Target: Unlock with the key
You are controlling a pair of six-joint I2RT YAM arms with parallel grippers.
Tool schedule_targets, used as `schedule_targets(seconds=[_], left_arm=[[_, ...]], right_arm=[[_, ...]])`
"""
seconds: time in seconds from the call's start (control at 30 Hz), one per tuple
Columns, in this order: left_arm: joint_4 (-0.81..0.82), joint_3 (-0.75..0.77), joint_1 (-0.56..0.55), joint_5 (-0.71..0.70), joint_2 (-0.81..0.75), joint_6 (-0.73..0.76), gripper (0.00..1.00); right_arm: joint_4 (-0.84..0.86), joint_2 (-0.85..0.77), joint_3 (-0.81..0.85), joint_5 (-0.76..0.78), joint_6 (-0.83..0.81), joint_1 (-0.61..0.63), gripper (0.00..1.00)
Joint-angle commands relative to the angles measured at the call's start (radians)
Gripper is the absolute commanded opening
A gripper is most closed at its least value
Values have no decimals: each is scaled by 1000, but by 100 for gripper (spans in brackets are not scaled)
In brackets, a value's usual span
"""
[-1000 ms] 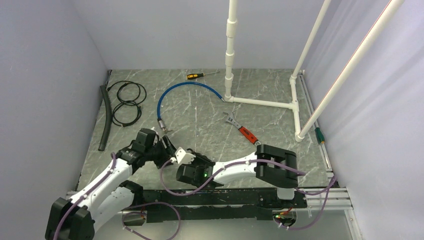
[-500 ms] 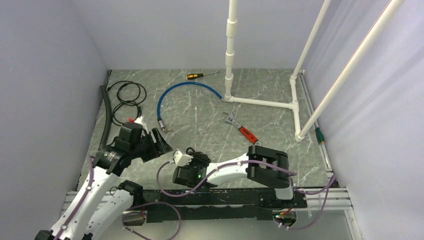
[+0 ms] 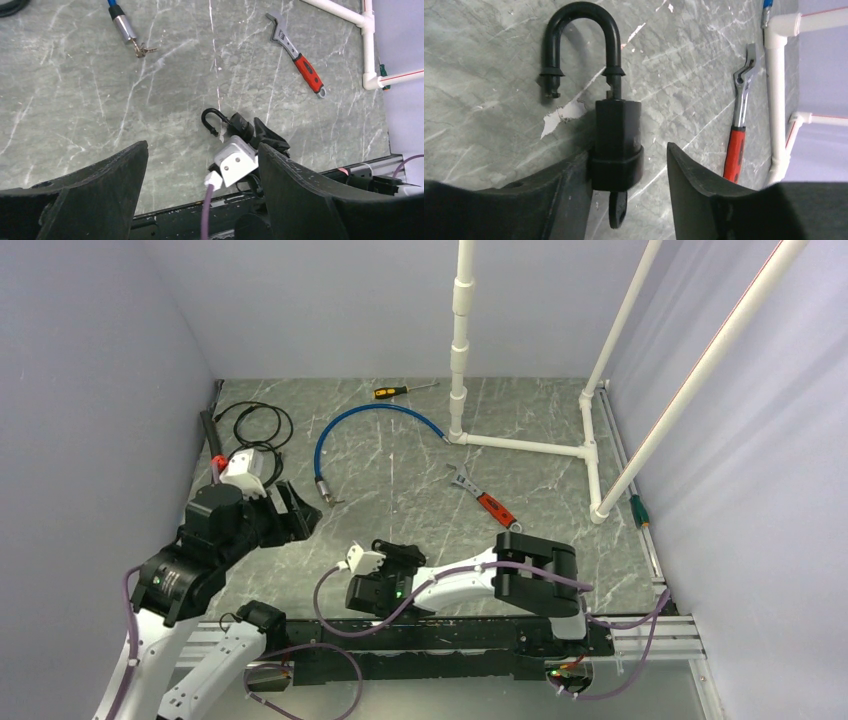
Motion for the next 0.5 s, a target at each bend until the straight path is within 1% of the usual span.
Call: schedule_targets(seconds=[0.0,0.07,0.2,0.33,0.47], left_arm=[[20,-18,-1,-43,-53,60,86],[22,-27,-1,-61,-67,53,88],[14,-30,-1,-69,-64,47,89],[13,-31,-1,-68,-62,44,89],[15,-35,-1,-65,-68,42,89]], right_arm=[[17,-81,-30,-78,15,4,59],[21,-109,-36,-140,10,4,65],[25,-177,-57,-281,8,3,69],[69,-339,-126,-451,30,1,71],[155,-529,-212,-526,105,-38,71]])
